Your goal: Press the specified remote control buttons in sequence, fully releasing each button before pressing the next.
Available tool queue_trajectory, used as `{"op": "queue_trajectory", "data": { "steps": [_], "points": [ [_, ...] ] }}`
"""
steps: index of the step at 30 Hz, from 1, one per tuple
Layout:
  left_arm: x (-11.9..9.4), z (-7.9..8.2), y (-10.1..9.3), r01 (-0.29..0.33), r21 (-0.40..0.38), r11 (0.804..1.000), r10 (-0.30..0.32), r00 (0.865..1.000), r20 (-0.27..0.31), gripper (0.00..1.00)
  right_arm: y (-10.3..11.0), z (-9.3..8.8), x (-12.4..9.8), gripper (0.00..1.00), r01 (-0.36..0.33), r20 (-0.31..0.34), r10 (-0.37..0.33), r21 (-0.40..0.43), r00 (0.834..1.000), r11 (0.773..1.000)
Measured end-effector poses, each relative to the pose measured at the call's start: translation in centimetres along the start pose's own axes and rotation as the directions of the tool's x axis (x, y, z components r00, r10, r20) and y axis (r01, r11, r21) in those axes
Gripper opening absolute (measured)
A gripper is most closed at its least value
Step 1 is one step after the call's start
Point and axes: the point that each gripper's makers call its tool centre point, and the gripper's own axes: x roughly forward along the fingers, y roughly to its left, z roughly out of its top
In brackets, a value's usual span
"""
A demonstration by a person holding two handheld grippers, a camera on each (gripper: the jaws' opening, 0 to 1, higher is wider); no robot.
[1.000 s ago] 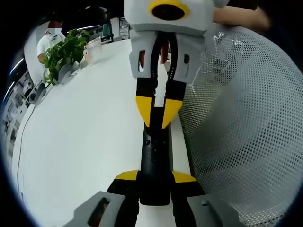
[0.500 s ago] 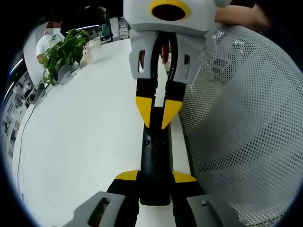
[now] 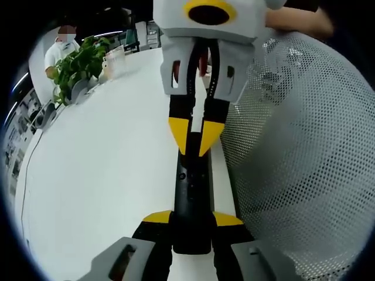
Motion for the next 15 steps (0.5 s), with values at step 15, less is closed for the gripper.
{"op": "queue_trajectory", "data": {
  "steps": [15],
  "points": [
    [0.05,-0.02,-0.01,-0.004,0.001,1.000,0.004,1.000,-0.008,0.25,-0.08,-0.07,-0.07,0.04,0.018,0.007,-0.019,0.032,1.000,0.999]
  ]
}}
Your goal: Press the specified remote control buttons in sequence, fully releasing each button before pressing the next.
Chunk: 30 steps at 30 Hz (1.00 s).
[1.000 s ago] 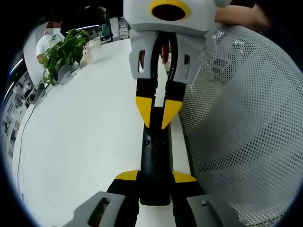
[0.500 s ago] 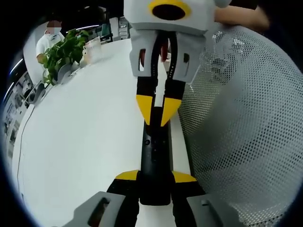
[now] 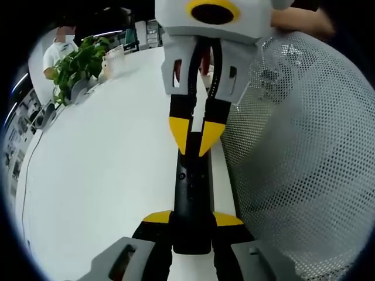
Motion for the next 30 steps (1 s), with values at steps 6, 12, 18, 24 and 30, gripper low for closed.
{"op": "queue_trajectory", "data": {
  "steps": [6,12,18,24,30],
  "points": [
    [-0.02,-0.02,0.00,0.001,-0.002,1.000,-0.001,1.000,0.003,0.25,0.04,-0.16,-0.12,0.04,-0.006,-0.001,0.006,0.014,1.000,1.000],
    [0.00,0.00,0.00,0.003,-0.001,1.000,-0.003,1.000,0.003,0.25,0.10,-0.33,-0.13,0.03,-0.006,-0.013,0.006,0.004,1.000,1.000],
    [0.01,0.01,0.00,0.006,0.003,1.000,-0.006,1.000,-0.002,0.25,0.00,-0.42,-0.12,0.03,-0.009,-0.005,0.009,0.033,1.000,0.999],
    [-0.03,0.01,-0.02,0.003,0.001,1.000,-0.003,1.000,0.000,0.25,0.04,-0.26,-0.20,0.03,0.003,0.002,-0.003,0.024,1.000,1.000],
    [-0.02,0.00,-0.01,0.001,-0.001,1.000,-0.001,1.000,0.000,0.25,0.05,-0.43,-0.29,0.02,0.001,0.002,-0.001,0.025,1.000,1.000]
  ]
}}
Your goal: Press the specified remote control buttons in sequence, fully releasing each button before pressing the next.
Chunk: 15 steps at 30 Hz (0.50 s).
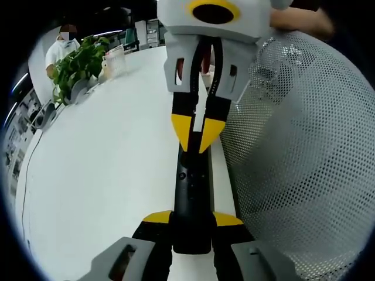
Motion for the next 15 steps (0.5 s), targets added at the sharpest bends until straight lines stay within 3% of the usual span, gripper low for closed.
{"op": "queue_trajectory", "data": {
  "steps": [4,10,13,15],
  "points": [
    [0.00,0.01,0.02,0.002,0.000,1.000,-0.002,1.000,0.002,0.25,-0.04,-0.17,-0.04,0.01,0.001,-0.005,-0.001,-0.004,1.000,1.000],
    [0.02,0.01,0.02,0.003,0.004,1.000,-0.003,1.000,0.000,0.25,0.02,-0.15,0.14,0.00,0.021,-0.027,-0.023,-0.074,0.999,0.997],
    [0.03,0.00,0.04,0.004,0.003,1.000,-0.004,1.000,0.002,0.25,-0.20,-0.13,0.02,0.00,0.020,-0.001,-0.020,-0.016,1.000,1.000],
    [0.01,-0.01,0.04,0.003,0.000,1.000,-0.003,1.000,0.006,0.25,-0.19,-0.16,0.01,0.00,0.019,0.003,-0.019,-0.019,1.000,1.000]
  ]
}}
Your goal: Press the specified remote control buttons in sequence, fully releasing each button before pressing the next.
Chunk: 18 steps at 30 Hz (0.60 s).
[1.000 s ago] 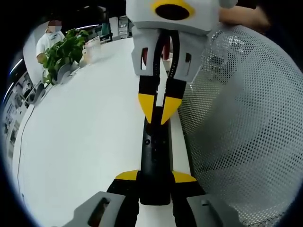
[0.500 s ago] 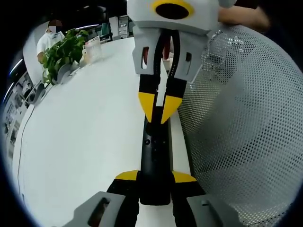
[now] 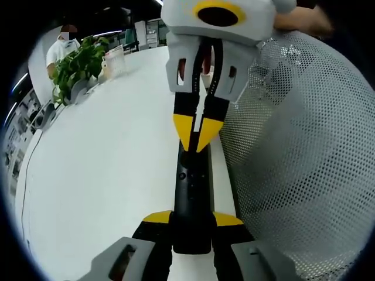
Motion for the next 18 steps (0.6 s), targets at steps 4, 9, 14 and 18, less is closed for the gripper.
{"op": "queue_trajectory", "data": {
  "steps": [4,9,14,18],
  "points": [
    [-0.03,-0.04,0.04,-0.001,-0.003,1.000,0.001,1.000,0.002,0.25,-0.01,0.12,0.00,0.00,0.001,-0.008,-0.001,0.010,1.000,1.000],
    [-0.06,-0.08,0.05,-0.001,-0.002,1.000,0.001,1.000,0.003,0.25,-0.07,-0.02,-0.07,0.00,0.005,-0.028,-0.006,-0.005,1.000,1.000],
    [-0.05,-0.08,0.04,0.002,-0.001,1.000,-0.002,1.000,0.005,0.25,0.18,-0.02,-0.06,0.00,-0.003,-0.033,0.003,-0.022,0.999,1.000],
    [-0.03,-0.06,0.04,0.002,0.001,1.000,-0.002,1.000,0.003,0.25,0.26,-0.06,0.07,0.00,0.000,-0.049,-0.002,-0.046,0.999,0.999]
  ]
}}
